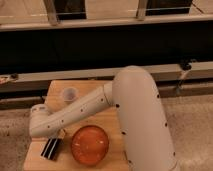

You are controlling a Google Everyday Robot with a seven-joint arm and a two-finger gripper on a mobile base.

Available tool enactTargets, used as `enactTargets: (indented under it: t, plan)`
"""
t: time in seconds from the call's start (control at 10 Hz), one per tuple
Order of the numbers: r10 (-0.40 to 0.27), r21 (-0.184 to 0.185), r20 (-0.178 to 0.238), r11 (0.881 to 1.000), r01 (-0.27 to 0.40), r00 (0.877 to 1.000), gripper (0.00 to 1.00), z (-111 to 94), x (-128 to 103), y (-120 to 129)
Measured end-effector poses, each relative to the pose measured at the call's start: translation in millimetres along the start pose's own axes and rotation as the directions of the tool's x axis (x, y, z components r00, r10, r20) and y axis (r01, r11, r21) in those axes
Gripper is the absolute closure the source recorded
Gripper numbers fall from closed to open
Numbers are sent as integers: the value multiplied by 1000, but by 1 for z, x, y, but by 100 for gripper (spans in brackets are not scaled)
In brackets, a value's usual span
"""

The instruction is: Place the eraser in the ceramic cup

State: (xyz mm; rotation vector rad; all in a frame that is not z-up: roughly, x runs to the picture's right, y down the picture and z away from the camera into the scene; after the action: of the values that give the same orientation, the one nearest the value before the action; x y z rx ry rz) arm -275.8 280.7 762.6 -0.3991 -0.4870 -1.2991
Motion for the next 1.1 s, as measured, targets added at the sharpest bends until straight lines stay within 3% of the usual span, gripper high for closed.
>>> enactTargets:
  t: [0.4,0.7,1.1]
  plan:
    - [-53,26,73,998,51,996,100,-4,16,-1]
    - [-103,27,139,995,100,985,100,-8,26,-3]
    - [-135,30,165,991,131,977,100,-21,31,-3]
